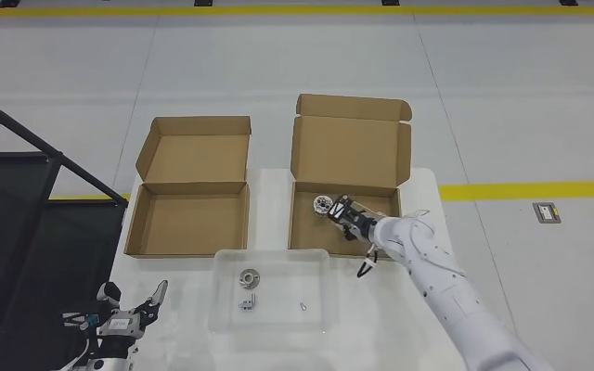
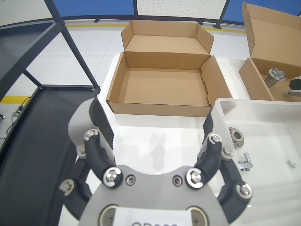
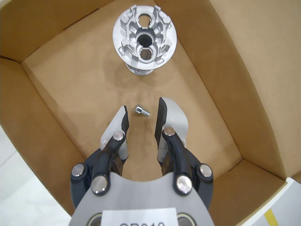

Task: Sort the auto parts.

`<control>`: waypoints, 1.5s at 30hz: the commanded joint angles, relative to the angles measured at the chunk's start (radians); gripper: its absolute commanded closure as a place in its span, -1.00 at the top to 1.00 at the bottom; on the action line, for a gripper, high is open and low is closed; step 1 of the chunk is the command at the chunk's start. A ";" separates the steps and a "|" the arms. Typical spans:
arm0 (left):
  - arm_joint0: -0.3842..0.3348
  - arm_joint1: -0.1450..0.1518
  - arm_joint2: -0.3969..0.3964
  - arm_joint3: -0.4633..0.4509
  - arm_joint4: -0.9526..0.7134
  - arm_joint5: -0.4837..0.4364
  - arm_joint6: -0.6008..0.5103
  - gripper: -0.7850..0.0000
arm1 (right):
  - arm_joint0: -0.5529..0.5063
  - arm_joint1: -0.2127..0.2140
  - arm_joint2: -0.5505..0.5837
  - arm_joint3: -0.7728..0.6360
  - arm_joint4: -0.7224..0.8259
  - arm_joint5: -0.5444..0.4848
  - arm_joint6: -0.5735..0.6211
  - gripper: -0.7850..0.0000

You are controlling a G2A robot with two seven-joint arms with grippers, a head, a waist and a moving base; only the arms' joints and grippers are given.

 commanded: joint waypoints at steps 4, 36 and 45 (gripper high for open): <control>0.000 0.000 0.000 0.000 0.000 0.000 0.000 1.00 | -0.050 0.031 0.042 -0.125 -0.023 -0.073 0.013 -0.10; 0.000 0.000 0.000 0.000 0.000 0.000 0.000 1.00 | -0.134 0.064 -0.246 -0.630 0.162 -0.439 0.508 -0.14; 0.000 0.000 0.000 0.000 0.000 0.000 0.000 1.00 | -0.012 0.017 -0.406 -0.458 0.323 -0.400 0.572 -0.09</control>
